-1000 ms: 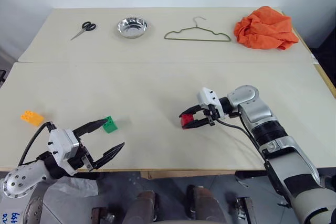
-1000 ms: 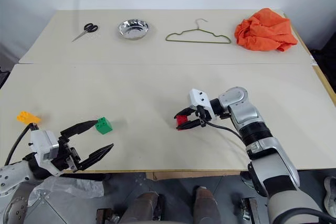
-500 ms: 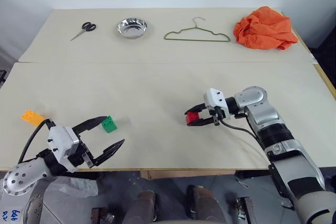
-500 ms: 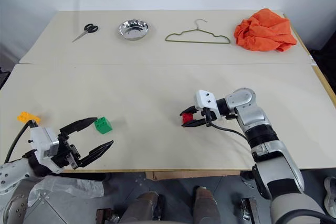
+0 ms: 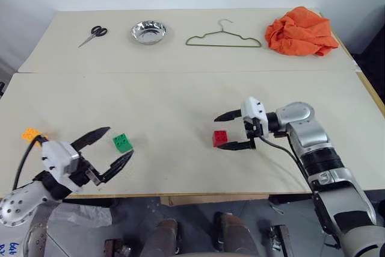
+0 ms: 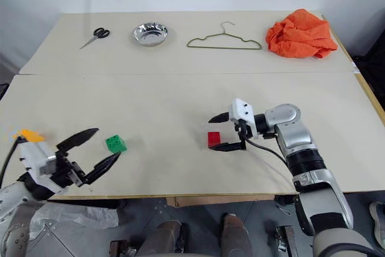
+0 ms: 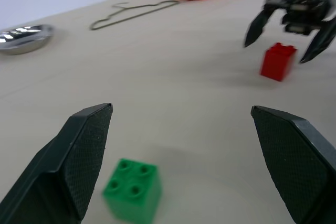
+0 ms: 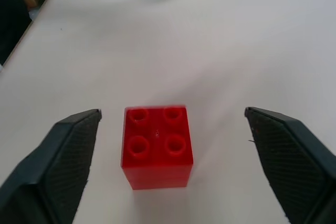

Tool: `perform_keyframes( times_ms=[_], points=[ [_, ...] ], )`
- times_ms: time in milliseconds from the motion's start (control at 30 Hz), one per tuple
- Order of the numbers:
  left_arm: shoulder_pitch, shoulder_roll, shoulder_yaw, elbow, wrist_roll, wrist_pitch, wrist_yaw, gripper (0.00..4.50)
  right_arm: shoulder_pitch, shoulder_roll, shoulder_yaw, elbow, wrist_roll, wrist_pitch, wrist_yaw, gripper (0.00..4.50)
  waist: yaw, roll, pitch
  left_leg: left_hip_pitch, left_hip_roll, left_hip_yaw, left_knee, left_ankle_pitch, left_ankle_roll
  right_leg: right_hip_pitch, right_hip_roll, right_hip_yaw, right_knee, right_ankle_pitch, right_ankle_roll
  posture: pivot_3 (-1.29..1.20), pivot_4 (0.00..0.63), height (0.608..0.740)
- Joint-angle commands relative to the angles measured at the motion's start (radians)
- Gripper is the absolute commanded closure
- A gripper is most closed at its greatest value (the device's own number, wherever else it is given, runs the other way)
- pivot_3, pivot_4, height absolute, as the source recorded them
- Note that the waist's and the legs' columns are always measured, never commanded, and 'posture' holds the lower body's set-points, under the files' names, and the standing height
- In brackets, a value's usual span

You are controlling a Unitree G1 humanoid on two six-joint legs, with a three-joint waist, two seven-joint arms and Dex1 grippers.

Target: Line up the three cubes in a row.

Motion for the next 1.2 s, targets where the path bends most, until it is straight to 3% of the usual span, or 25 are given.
perform_keyframes(
  times_ms=[33, 233, 467, 600, 833, 1000, 1200],
  points=[
    [0.086, -0.021, 0.124, 0.007, -0.040, -0.024, -0.010, 0.00, 0.007, -0.005, -0.081, -0.026, 0.109, -0.047, 0.085, 0.03, 0.001, 0.000, 0.000, 0.000, 0.000, 0.000, 0.000, 0.000, 0.000, 0.000, 0.000, 0.000, 0.000, 0.000, 0.000, 0.00, 0.150, 0.740],
    [0.288, -0.144, 0.336, 0.192, -0.104, -0.050, -0.022, 0.00, 0.107, 0.012, -0.203, -0.066, 0.245, -0.120, 0.070, 0.03, 0.004, -0.001, 0.000, 0.000, 0.000, 0.000, 0.000, -0.001, 0.000, 0.001, 0.000, -0.001, -0.005, 0.000, 0.000, 0.00, 0.150, 0.740],
    [0.338, -0.167, 0.298, 0.304, -0.063, -0.090, -0.107, 0.00, 0.180, -0.056, -0.168, -0.046, 0.319, -0.193, 0.095, 0.03, 0.010, -0.002, 0.001, 0.001, 0.000, 0.000, 0.001, -0.001, 0.001, 0.003, -0.002, 0.000, -0.005, 0.000, 0.000, 0.00, 0.150, 0.740],
    [0.264, -0.136, 0.223, 0.271, -0.033, -0.097, -0.102, 0.00, 0.186, -0.079, -0.160, -0.021, 0.330, -0.221, 0.095, 0.03, 0.008, -0.002, 0.001, 0.002, 0.001, 0.000, 0.001, -0.001, 0.001, 0.003, -0.002, 0.000, -0.004, 0.000, 0.000, 0.00, 0.150, 0.740],
    [-0.019, 0.006, 0.056, 0.306, 0.034, -0.073, -0.117, 0.00, 0.228, -0.087, -0.170, -0.052, 0.331, -0.207, 0.095, 0.03, 0.006, -0.002, 0.001, 0.001, 0.001, 0.000, 0.002, -0.001, 0.000, 0.003, -0.002, -0.001, -0.002, 0.000, 0.000, 0.00, 0.150, 0.740],
    [-0.239, 0.133, -0.098, 0.544, 0.111, -0.090, -0.259, 0.00, 0.266, -0.076, -0.177, -0.130, 0.330, -0.175, 0.073, 0.03, 0.000, -0.001, 0.001, 0.001, 0.001, 0.001, 0.001, 0.000, -0.001, 0.000, 0.001, -0.001, 0.001, -0.001, -0.001, 0.00, 0.150, 0.740],
    [-0.371, 0.142, -0.165, 0.647, 0.126, -0.100, -0.309, 0.00, 0.330, -0.082, -0.198, -0.242, 0.339, -0.129, 0.028, 0.03, 0.004, -0.002, 0.001, 0.001, 0.001, 0.001, 0.001, 0.000, -0.001, 0.000, 0.001, -0.001, 0.005, 0.000, -0.001, 0.00, 0.150, 0.740]
  ],
)
